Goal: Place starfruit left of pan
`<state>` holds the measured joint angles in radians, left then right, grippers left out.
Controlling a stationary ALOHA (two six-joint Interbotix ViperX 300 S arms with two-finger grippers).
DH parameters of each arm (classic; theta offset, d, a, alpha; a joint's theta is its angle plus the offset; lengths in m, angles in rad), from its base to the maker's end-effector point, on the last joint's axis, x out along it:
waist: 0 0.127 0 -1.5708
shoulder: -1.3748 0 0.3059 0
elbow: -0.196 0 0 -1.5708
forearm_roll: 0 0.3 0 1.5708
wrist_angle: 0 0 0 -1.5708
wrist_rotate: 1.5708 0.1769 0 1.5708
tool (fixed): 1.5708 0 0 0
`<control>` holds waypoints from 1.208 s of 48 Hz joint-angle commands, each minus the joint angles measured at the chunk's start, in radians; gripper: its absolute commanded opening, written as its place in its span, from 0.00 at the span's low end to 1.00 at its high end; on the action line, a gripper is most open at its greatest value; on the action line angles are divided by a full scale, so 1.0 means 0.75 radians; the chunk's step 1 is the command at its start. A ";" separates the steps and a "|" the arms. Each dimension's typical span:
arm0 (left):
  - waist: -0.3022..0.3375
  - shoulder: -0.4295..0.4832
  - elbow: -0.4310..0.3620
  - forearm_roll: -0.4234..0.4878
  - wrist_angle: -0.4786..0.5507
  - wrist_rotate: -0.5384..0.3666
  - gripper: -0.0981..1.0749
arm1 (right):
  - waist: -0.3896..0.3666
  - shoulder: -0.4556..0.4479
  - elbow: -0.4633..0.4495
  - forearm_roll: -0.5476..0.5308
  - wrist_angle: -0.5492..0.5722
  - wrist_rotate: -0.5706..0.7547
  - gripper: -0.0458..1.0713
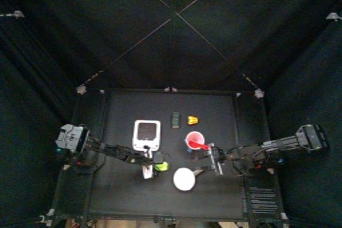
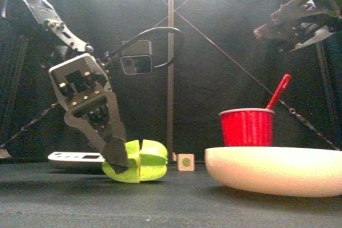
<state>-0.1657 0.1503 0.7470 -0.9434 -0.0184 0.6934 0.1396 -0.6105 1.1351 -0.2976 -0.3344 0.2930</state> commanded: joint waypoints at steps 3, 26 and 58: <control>0.004 -0.002 -0.029 0.006 -0.010 0.002 0.91 | 0.004 -0.004 -0.016 0.002 -0.008 0.000 0.74; 0.004 -0.025 -0.022 0.010 -0.006 0.002 0.71 | 0.002 0.000 -0.012 0.006 -0.008 0.000 0.74; -0.209 -0.252 0.166 0.002 0.022 0.000 0.71 | 0.002 0.000 -0.012 0.006 -0.010 0.002 0.74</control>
<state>-0.3007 -0.0046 0.8744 -0.9388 -0.0031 0.6918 0.1396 -0.6075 1.1351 -0.2945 -0.3329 0.2930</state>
